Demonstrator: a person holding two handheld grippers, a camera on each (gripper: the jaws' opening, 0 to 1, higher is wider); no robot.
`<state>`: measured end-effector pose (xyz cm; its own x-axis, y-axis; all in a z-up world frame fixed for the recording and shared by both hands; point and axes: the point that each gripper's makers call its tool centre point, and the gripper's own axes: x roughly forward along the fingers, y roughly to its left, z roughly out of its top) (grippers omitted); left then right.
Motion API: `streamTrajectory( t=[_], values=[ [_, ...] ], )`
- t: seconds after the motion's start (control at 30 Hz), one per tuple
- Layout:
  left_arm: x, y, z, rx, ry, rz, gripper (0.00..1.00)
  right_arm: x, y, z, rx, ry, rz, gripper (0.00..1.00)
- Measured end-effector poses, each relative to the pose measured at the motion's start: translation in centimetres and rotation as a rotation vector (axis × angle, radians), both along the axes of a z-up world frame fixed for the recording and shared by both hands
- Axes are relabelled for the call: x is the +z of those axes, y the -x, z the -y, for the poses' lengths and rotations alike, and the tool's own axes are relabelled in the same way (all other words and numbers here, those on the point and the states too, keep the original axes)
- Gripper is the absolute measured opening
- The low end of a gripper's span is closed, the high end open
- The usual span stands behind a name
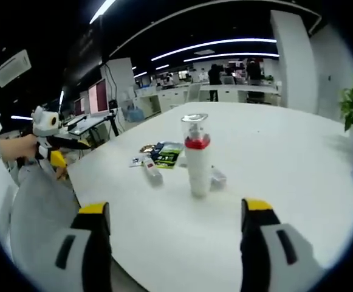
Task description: Arrange the skincare products in the storage area until every visible bottle or jar stands upright without overlapping.
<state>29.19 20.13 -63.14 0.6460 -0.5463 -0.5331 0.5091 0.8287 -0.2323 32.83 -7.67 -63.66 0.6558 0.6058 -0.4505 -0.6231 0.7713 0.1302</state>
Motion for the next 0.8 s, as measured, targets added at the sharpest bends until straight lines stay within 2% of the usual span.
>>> streamTrajectory(
  t=[0.43, 0.8],
  values=[
    [-1.1, -0.5, -0.7, 0.039, 0.002, -0.031, 0.95, -1.6, -2.7, 1.7, -0.018, 0.044, -0.040, 0.85],
    [-2.2, -0.7, -1.0, 0.070, 0.007, -0.059, 0.95, -3.1, -5.7, 2.7, -0.006, 0.127, -0.064, 0.75]
  ],
)
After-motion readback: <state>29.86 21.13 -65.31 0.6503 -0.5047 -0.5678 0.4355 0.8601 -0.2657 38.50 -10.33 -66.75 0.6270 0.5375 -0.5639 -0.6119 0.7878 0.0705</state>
